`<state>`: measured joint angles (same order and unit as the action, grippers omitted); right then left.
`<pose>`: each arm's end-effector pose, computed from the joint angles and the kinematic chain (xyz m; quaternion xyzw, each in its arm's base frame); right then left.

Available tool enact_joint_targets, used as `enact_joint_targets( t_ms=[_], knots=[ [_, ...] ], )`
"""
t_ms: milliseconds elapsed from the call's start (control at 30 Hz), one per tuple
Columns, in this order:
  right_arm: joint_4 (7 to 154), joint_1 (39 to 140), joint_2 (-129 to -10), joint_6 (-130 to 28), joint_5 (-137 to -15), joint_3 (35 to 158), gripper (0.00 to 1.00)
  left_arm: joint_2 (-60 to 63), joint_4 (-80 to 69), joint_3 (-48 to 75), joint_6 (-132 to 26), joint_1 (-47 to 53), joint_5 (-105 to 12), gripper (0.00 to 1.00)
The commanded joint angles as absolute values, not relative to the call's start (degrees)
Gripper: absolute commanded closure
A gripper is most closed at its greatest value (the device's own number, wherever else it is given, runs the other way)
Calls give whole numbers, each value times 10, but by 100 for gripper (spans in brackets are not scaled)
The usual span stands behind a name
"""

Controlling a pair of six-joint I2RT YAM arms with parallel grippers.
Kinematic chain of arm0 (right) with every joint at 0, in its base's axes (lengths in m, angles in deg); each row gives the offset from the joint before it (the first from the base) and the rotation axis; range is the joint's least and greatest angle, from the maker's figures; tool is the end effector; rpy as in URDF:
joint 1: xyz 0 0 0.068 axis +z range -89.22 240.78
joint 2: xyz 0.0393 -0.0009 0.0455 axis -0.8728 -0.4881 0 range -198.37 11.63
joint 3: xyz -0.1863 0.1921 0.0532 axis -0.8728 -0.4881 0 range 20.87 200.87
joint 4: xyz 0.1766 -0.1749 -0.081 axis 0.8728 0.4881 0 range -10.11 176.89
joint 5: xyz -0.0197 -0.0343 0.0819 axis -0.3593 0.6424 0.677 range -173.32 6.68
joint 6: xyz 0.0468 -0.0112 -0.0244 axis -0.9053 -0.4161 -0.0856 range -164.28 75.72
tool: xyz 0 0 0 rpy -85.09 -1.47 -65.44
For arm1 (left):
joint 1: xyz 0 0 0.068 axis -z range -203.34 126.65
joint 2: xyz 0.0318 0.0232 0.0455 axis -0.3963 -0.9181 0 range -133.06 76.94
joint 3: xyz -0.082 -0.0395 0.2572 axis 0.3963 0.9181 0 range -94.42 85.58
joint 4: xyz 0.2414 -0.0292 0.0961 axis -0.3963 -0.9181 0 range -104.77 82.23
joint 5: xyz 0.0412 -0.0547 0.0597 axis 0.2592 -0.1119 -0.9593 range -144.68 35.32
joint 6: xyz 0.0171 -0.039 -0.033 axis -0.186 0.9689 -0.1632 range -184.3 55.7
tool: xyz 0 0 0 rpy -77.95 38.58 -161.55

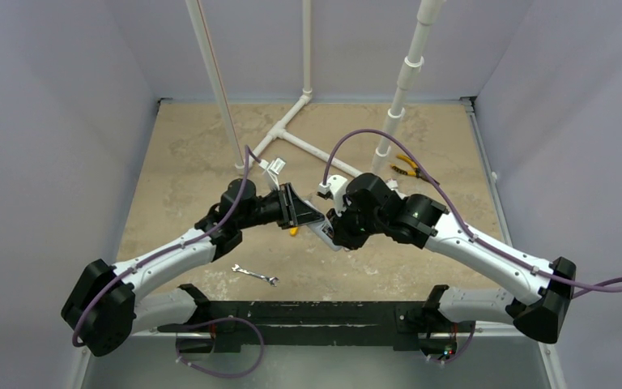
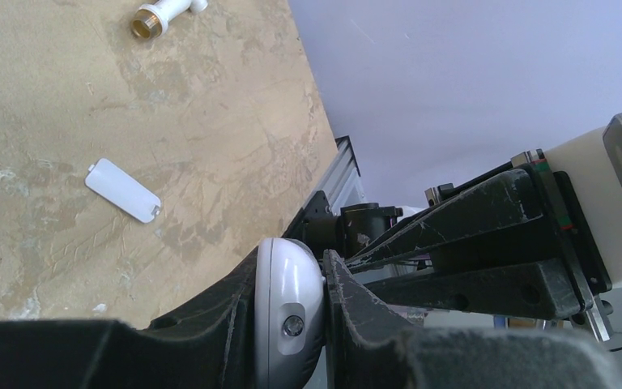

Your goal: Load the batteries into the remote control

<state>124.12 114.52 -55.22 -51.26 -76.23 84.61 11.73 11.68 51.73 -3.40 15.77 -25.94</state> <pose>0.1374 0.1945 0.3224 -0.3895 0.8445 0.2332 0.2842 0.1853 -0.1726 0.2552 0.0113 0.7684 -0.5913 0.2445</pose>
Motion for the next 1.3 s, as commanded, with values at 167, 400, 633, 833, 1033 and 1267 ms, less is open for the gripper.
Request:
enact_joint_targets(
  t_ms=[167, 400, 633, 833, 1033, 1267],
  knots=[
    [1223, 1148, -556, -516, -762, 865, 89, 117, 197, 507, -9, 159, -228, 100],
    [1218, 1147, -553, -519, -755, 869, 88, 115, 202, 507, -6, 159, -225, 100],
    [1215, 1148, -554, -521, -749, 871, 82, 115, 202, 507, -6, 159, -226, 100],
    [1218, 1147, -552, -521, -753, 872, 76, 115, 202, 507, -5, 159, -227, 100],
    [1229, 1148, -545, -519, -766, 881, 71, 114, 202, 508, -4, 159, -227, 100],
    [1237, 1147, -540, -518, -770, 892, 64, 112, 202, 507, -4, 159, -226, 100]
  ],
)
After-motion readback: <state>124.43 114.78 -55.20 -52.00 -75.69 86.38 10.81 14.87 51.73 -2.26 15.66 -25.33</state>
